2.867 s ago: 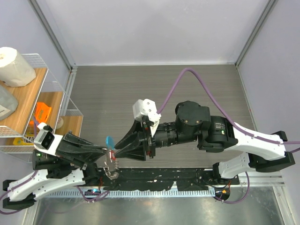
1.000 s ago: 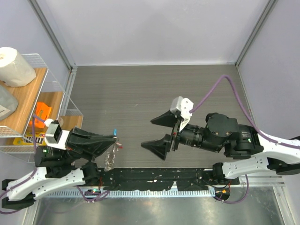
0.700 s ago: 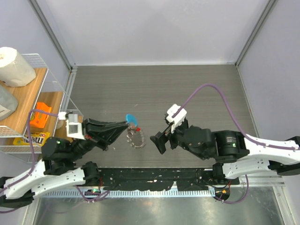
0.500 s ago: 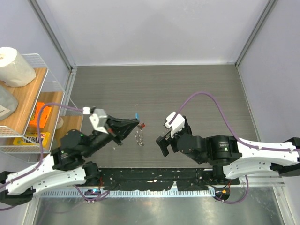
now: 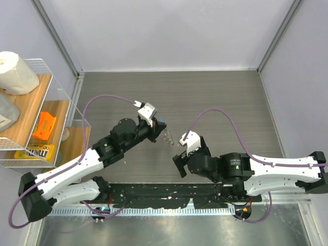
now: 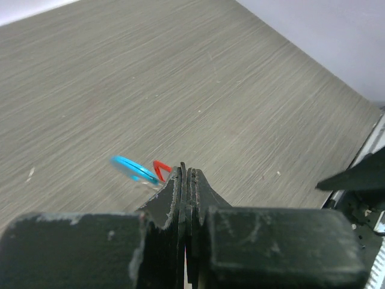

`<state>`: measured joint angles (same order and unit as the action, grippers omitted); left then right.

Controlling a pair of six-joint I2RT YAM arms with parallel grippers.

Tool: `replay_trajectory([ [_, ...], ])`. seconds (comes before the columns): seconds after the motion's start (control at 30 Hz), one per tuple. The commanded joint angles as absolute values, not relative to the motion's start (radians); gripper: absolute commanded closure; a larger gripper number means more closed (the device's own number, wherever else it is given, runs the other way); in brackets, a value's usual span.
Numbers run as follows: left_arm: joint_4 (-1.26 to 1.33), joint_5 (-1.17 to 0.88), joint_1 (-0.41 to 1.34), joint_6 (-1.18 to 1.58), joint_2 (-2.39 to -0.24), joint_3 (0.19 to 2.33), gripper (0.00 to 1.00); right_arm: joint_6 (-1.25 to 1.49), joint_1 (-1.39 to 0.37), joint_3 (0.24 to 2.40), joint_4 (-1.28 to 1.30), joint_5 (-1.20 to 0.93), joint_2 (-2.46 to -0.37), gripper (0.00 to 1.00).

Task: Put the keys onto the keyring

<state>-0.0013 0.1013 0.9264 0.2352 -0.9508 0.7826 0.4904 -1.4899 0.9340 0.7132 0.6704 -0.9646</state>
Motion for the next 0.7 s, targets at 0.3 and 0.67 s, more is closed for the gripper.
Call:
replay_trajectory([
  [0.3,0.321,-0.291,0.805,0.380,-1.471,1.187,1.00,0.640,-1.488,0.749,0.673,0.646,-0.809,0.04],
  [0.67,0.400,-0.431,0.729,0.547,-1.873,1.543,1.00,0.707,-1.488,0.692,0.724,0.643,-0.713,0.04],
])
